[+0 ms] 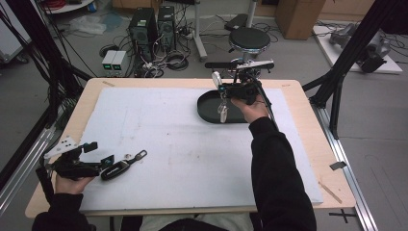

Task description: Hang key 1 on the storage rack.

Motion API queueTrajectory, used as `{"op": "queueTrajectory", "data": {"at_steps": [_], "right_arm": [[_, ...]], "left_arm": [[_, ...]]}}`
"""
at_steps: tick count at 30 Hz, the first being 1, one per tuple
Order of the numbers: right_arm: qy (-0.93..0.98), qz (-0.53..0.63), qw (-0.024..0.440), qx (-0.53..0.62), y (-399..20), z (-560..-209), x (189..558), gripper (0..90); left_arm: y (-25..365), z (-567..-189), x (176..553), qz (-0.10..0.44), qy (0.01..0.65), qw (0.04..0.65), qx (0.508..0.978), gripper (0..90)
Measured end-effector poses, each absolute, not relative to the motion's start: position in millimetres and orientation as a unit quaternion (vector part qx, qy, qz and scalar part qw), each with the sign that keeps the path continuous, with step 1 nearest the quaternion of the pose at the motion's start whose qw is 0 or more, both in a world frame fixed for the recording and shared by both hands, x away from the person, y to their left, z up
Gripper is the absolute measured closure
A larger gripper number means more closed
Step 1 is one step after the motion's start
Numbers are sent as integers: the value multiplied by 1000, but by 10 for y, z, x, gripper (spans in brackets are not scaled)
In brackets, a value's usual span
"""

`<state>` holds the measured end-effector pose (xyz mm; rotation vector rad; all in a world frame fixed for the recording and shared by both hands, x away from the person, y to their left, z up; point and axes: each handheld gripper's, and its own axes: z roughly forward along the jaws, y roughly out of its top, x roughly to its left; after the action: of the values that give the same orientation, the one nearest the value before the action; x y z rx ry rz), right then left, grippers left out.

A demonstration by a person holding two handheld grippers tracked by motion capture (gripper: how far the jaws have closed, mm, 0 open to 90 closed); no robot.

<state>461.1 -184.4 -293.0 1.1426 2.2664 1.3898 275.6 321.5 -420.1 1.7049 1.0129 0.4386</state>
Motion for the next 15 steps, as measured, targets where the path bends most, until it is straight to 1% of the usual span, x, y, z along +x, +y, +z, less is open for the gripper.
{"op": "queueTrajectory", "data": {"at_steps": [7, 15], "right_arm": [[775, 480, 134, 388, -1980, -2862, 4650, 757], [768, 487, 133, 395, -2074, -2823, 4813, 756]], "left_arm": [[3206, -4201, 2749, 186, 426, 525, 713, 47], [3192, -4207, 2755, 185, 425, 522, 715, 47]]}}
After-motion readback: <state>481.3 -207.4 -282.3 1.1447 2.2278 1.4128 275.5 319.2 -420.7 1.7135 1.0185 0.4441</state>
